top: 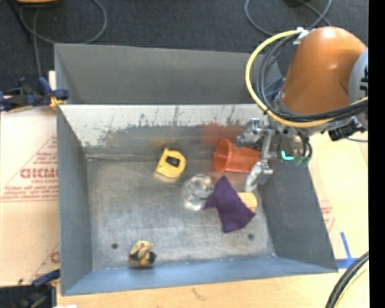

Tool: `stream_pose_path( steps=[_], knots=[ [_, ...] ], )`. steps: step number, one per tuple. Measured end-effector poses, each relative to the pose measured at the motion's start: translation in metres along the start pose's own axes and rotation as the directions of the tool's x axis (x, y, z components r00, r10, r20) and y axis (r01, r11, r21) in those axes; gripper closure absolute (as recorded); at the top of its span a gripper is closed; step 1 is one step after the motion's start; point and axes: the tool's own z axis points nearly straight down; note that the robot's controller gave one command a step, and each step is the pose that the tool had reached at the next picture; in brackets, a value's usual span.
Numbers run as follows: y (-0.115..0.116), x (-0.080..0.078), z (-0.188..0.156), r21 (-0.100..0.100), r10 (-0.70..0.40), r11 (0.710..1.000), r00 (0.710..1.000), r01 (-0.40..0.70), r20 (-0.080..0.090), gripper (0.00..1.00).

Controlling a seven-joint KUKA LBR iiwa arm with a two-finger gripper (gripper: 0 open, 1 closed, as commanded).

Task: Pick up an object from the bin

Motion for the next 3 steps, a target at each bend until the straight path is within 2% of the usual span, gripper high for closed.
stream_pose_path(
  steps=[1, 2, 3],
  knots=[
    [0.000, -0.001, -0.004, 0.001, -0.001, 1.000, 1.000, 0.001, 0.007, 0.00],
    [-0.004, 0.005, 0.035, 0.002, -0.062, 0.998, 0.998, 0.062, 0.013, 0.00],
    [-0.004, 0.014, 0.060, 0.000, -0.230, 0.973, 0.973, 0.230, 0.001, 0.00]
  ],
)
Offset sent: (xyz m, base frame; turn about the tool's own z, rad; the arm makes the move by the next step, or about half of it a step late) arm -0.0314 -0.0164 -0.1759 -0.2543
